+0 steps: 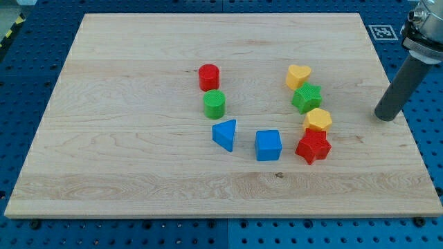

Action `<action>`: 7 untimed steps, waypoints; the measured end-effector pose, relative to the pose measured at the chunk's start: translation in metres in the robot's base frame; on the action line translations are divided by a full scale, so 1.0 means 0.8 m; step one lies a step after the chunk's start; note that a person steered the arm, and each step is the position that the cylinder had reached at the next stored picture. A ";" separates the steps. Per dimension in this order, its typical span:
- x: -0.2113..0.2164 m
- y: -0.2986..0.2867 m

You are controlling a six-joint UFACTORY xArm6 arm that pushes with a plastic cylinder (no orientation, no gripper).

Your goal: Place the red circle and red star diagonal to each other

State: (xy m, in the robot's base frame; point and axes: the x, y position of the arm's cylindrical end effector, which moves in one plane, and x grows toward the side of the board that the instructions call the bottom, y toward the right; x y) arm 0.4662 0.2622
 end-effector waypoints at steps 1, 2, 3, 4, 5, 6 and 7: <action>0.000 0.000; 0.027 0.002; 0.082 -0.003; 0.098 -0.015; 0.102 -0.033; 0.105 -0.095; 0.104 -0.161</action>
State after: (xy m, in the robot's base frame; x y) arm 0.5491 0.1338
